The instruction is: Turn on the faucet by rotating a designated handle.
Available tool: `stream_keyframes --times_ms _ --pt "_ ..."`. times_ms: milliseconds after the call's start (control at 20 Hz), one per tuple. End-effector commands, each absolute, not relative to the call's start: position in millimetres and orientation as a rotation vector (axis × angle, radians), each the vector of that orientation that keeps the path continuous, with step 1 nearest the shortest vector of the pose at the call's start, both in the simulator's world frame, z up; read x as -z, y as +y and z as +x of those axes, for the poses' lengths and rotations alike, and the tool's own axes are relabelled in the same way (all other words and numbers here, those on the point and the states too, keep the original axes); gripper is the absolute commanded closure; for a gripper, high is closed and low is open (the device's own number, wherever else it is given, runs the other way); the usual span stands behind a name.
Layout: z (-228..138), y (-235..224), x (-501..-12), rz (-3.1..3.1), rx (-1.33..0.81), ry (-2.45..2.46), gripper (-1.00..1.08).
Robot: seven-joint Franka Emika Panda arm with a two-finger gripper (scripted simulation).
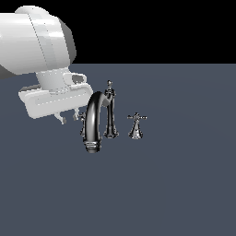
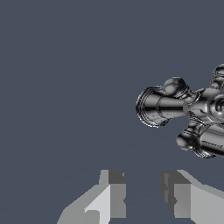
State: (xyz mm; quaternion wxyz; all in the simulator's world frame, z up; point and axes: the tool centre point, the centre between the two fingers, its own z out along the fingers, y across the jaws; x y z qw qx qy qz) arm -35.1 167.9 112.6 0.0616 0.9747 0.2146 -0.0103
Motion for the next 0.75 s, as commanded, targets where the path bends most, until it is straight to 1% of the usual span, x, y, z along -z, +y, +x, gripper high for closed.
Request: stream_keyframes --times_ms 0,50,100,150,200,250,300,350,400,450,500,550,600,650,700 --pt "-6 174 -105 2.904 -0.065 0.695 0.37" --pt "-1 191 -96 2.906 -0.095 0.716 0.75" --pt "11 157 -82 2.84 -0.076 0.806 0.96" --pt "-4 128 -93 2.855 0.001 0.683 0.79" --pt "4 76 -68 2.864 0.077 0.559 0.79" --pt "-3 37 -100 2.847 0.078 0.443 -0.55" --pt "1 33 -111 2.814 0.073 0.549 -0.51" --pt "-22 20 -75 2.778 0.191 0.59 0.05" --pt "4 14 -67 2.718 0.213 0.678 0.47" --pt "23 12 -72 2.675 0.185 0.775 -0.44" --pt "50 25 -68 2.677 0.052 0.824 -0.68" --pt "48 28 -73 2.677 0.037 0.829 -0.68" --pt "53 21 -71 2.649 0.024 0.873 0.56" --pt "55 18 -66 2.674 -0.018 0.748 -0.78" --pt "58 23 -84 2.681 -0.037 0.721 -0.64"
